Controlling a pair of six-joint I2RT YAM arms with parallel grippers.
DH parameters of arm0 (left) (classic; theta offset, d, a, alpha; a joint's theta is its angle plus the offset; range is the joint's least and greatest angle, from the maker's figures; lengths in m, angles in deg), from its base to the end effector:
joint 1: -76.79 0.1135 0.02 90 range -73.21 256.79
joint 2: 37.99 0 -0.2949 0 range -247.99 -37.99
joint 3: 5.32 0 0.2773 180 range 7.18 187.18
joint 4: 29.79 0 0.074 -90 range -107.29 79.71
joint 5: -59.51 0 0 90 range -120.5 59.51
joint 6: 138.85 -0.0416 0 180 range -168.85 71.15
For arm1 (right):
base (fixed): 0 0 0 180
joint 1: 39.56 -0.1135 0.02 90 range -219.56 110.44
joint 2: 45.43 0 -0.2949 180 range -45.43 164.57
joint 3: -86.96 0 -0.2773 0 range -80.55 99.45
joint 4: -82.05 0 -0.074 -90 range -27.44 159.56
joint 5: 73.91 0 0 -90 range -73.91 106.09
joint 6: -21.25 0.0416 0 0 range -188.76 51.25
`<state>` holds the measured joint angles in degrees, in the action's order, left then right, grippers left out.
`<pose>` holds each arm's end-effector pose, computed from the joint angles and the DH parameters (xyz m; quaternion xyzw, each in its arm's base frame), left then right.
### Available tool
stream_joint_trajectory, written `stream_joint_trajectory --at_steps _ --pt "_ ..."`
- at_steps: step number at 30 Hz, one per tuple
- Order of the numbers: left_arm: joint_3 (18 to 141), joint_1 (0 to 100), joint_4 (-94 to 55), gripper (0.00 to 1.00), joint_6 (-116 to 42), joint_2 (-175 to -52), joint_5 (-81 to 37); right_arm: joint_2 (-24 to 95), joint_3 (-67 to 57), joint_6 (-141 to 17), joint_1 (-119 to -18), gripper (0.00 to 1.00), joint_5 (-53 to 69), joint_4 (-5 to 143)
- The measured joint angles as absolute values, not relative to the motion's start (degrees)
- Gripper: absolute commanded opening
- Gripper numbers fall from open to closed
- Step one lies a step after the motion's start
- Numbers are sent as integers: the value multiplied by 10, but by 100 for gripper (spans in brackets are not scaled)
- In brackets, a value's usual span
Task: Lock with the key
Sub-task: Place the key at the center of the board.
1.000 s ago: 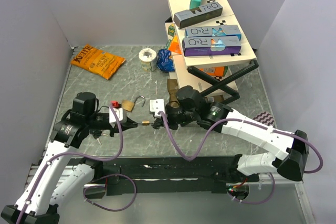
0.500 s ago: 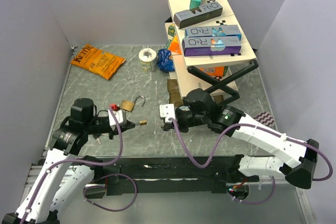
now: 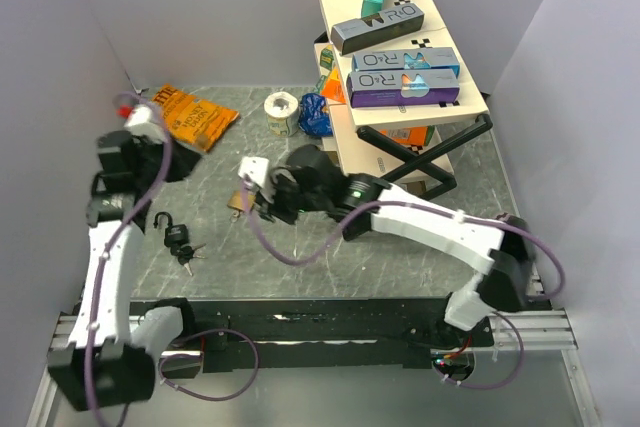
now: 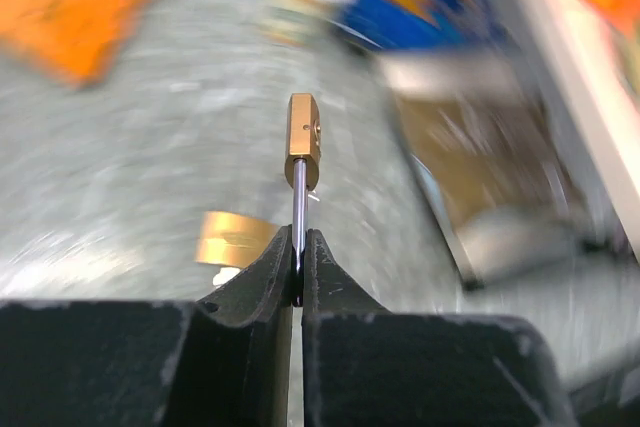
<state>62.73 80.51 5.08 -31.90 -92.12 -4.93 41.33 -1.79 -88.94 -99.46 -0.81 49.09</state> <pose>0.2212 -0.0036 0.3793 -0.0208 0.8129 -0.2447 0.5281 0.1800 0.3347 0.3754 -0.6044 0.6023 0.2906 0.4330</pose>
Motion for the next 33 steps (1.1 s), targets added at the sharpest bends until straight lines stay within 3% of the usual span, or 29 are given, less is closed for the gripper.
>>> stream_joint_trajectory --at_steps 5,15,33 --pt "633 944 52 1 -239 -978 -46 552 100 -844 -1004 0 99 520" --pt "632 966 48 1 -198 -961 -33 736 187 -816 -998 0 329 567" --pt "626 970 48 1 -195 -943 -34 867 284 -814 -905 0 360 615"
